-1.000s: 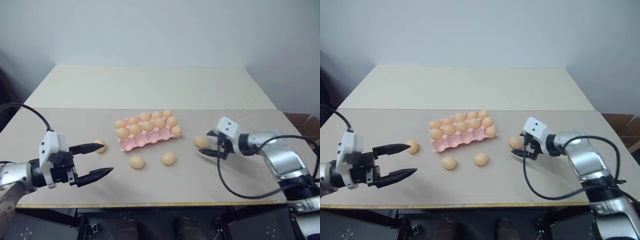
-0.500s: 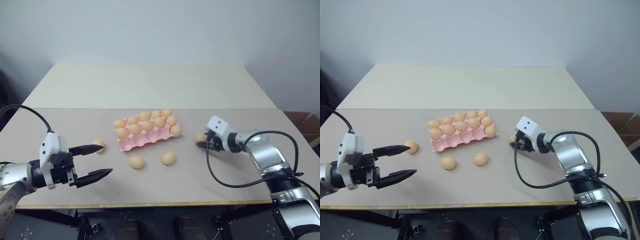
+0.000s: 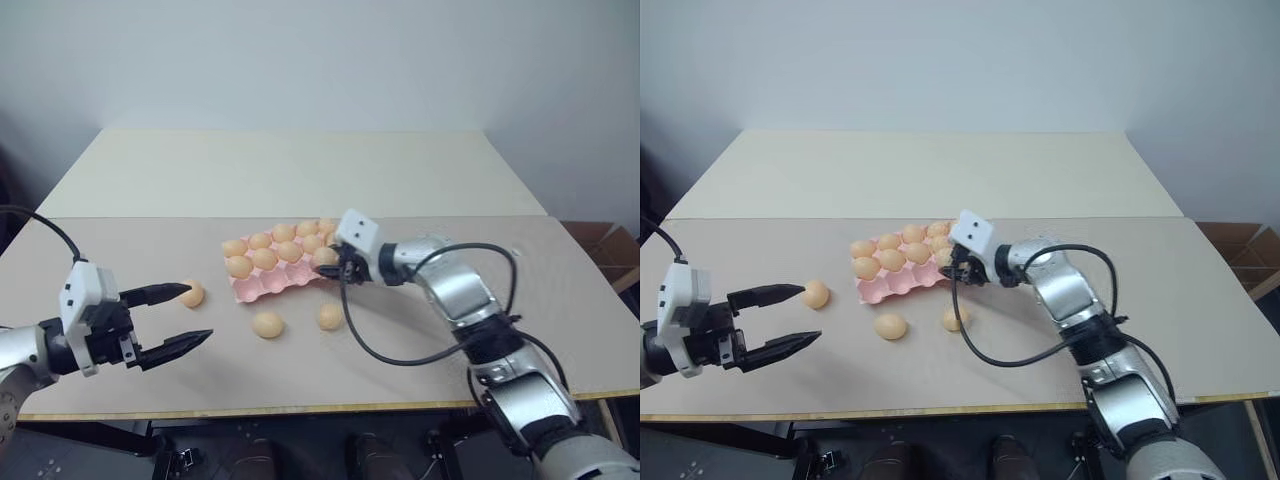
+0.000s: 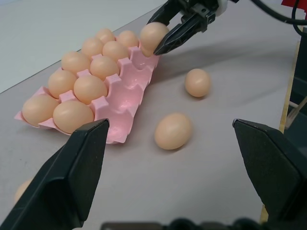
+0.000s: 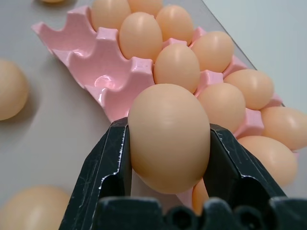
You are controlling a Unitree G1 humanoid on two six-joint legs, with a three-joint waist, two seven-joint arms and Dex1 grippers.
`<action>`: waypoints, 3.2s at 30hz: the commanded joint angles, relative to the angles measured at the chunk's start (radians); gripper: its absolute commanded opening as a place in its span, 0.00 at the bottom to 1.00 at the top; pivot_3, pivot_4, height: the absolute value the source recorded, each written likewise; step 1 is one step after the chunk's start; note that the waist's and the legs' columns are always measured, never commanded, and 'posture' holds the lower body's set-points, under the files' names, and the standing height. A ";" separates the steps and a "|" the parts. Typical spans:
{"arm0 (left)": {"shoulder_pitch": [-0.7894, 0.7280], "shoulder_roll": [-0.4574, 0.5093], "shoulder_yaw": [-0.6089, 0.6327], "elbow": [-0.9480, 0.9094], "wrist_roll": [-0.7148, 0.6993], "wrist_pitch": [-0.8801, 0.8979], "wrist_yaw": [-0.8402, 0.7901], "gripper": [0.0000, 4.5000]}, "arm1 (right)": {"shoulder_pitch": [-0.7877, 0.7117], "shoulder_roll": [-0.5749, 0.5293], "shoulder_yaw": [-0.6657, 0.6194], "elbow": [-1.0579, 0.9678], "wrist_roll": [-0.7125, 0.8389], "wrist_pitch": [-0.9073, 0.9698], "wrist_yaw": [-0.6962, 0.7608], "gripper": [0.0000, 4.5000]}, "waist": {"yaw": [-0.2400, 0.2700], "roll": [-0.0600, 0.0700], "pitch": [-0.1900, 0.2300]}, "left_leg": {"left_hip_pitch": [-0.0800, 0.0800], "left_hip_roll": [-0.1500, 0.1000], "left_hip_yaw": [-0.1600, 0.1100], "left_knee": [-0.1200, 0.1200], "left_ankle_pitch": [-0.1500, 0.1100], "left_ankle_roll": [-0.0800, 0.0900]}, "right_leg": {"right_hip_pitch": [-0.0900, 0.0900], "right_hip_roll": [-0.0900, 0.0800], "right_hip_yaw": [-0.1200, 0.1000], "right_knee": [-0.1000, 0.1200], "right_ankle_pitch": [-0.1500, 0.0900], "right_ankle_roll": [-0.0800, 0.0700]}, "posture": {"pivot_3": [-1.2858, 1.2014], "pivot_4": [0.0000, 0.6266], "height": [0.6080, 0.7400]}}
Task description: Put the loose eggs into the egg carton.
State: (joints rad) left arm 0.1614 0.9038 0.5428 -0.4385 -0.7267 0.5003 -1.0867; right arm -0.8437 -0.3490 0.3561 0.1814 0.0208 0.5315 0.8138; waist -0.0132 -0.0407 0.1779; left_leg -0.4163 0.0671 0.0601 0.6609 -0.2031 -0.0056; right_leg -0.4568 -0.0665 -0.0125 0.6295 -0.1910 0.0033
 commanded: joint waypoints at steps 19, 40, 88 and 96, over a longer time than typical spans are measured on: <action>-0.051 0.023 0.011 0.026 -0.019 -0.001 -0.016 1.00 | 0.164 -0.204 -0.318 -0.472 0.259 0.170 0.110 0.99 | 0.011 0.000 0.000 | 0.000 0.002 0.000 0.000 0.000 0.000 | 0.000 0.001 0.000 0.000 -0.001 -0.003 | 0.52 0.24 1.00; -0.063 0.073 0.025 0.122 -0.022 -0.014 -0.159 1.00 | 0.654 -0.549 -0.605 -0.465 0.467 -0.162 0.489 0.99 | 0.002 0.000 0.000 | 0.004 0.002 0.002 -0.001 -0.001 -0.001 | 0.000 0.002 0.003 -0.001 -0.003 -0.004 | 0.52 0.24 1.00; -0.105 -0.045 0.053 0.055 -0.012 -0.028 0.074 1.00 | 0.001 0.071 -0.039 0.031 0.052 -0.302 0.150 0.42 | -0.002 -0.001 -0.001 | 0.003 0.006 0.002 0.000 -0.001 -0.001 | 0.000 0.007 0.002 0.002 0.002 -0.002 | 0.52 0.24 1.00; -0.098 -0.093 0.071 0.021 -0.065 -0.011 0.127 1.00 | -0.067 0.149 -0.011 0.181 -0.045 -0.325 0.041 0.42 | -0.001 -0.001 -0.001 | 0.002 0.006 0.002 0.000 -0.001 -0.001 | -0.001 0.006 0.002 0.001 0.005 -0.005 | 0.52 0.24 1.00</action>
State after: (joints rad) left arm 0.0643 0.8121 0.5781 -0.3835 -0.7677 0.4982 -0.9647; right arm -0.8895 -0.2017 0.3474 0.3650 -0.0102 0.2277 0.8682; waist -0.0146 -0.0415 0.1772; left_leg -0.4141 0.0730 0.0619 0.6605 -0.2037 -0.0069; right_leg -0.4574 -0.0601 -0.0104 0.6306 -0.1863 -0.0016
